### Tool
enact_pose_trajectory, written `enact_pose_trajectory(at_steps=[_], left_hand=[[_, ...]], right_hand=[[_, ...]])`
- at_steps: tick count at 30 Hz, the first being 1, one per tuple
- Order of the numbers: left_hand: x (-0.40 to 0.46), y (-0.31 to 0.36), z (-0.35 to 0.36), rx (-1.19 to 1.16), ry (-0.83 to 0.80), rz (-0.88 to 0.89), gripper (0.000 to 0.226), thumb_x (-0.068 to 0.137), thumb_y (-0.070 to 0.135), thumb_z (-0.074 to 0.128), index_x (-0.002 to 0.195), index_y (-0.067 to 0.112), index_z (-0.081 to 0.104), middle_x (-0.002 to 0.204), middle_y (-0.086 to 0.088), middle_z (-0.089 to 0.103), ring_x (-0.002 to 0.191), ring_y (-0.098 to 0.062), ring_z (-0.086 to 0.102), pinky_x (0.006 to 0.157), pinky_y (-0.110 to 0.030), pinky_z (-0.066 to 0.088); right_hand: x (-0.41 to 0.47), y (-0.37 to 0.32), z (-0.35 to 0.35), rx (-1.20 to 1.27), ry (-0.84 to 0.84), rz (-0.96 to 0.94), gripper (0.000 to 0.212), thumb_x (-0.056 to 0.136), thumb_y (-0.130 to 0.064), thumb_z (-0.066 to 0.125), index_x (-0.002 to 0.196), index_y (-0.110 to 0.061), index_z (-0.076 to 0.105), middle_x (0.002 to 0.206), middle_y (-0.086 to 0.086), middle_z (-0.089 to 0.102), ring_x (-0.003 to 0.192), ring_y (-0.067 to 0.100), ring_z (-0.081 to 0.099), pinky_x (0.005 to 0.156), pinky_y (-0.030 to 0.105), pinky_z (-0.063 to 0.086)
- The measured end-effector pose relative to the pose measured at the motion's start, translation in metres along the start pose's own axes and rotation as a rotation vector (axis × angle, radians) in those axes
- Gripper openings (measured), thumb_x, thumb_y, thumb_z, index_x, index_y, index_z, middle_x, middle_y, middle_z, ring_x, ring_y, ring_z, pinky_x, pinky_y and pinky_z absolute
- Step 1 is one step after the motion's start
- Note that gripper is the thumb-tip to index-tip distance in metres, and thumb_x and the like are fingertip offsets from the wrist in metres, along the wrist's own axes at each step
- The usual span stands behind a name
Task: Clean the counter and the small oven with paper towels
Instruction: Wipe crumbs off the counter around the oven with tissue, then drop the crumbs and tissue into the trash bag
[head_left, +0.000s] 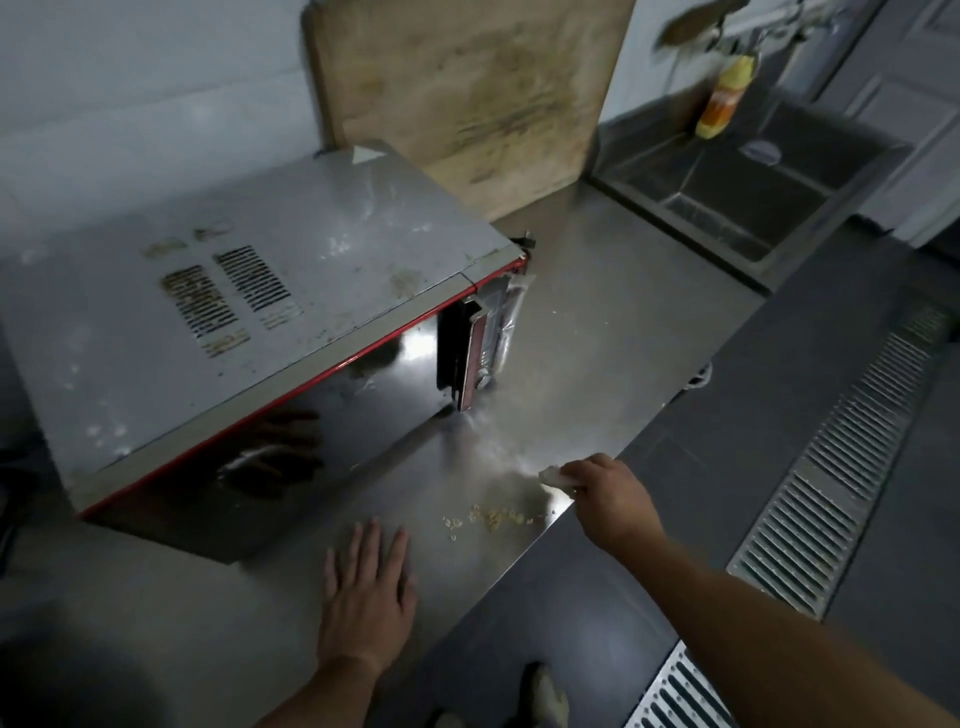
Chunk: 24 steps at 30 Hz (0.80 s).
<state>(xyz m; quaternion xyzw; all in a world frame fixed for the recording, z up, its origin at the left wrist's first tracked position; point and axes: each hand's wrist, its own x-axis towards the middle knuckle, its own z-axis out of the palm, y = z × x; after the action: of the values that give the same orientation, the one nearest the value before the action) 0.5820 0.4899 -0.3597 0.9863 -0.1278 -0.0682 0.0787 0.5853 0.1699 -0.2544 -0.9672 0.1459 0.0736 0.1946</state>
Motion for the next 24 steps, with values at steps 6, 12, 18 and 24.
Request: enact_pose_trajectory(at_steps=[6,12,18,24], left_hand=[[0.011,0.034,-0.033,-0.018,-0.004,0.178,0.061,0.088,0.043,0.038,0.139,0.017,0.058,0.151,-0.014,0.047,0.144,-0.029,0.034,0.117,-0.051,0.019],[0.039,0.122,-0.066,-0.014,-0.092,0.317,0.06,0.095,0.044,0.041,0.152,0.028,0.037,0.167,-0.01,0.011,0.154,-0.026,0.005,0.123,-0.047,0.008],[0.064,0.213,-0.075,0.089,-0.19,0.504,0.063,0.099,0.049,0.035,0.157,0.028,0.021,0.168,-0.007,0.001,0.154,-0.026,-0.007,0.124,-0.047,0.002],[0.083,0.33,-0.064,0.185,-0.311,0.596,0.066,0.097,0.049,0.037,0.157,0.028,0.019,0.167,-0.005,0.006,0.154,-0.026,0.003,0.124,-0.048,0.007]], right_hand=[[-0.023,0.013,-0.019,-0.053,-0.086,0.12,0.037,0.088,-0.017,0.054,0.123,-0.022,0.067,0.121,0.007,0.061,0.115,0.03,0.054,0.094,0.036,0.048],[-0.036,0.054,-0.047,-0.118,-0.201,0.269,0.029,0.092,-0.028,0.057,0.118,-0.018,0.068,0.119,0.008,0.061,0.11,0.03,0.059,0.093,0.039,0.051],[-0.056,0.14,-0.071,-0.071,-0.237,0.476,0.024,0.087,-0.032,0.058,0.102,-0.017,0.07,0.104,0.008,0.068,0.096,0.028,0.064,0.082,0.033,0.053],[-0.068,0.262,-0.098,-0.053,-0.248,0.631,0.048,0.09,-0.056,0.057,0.105,-0.011,0.069,0.109,0.011,0.069,0.104,0.03,0.064,0.079,0.03,0.046]])
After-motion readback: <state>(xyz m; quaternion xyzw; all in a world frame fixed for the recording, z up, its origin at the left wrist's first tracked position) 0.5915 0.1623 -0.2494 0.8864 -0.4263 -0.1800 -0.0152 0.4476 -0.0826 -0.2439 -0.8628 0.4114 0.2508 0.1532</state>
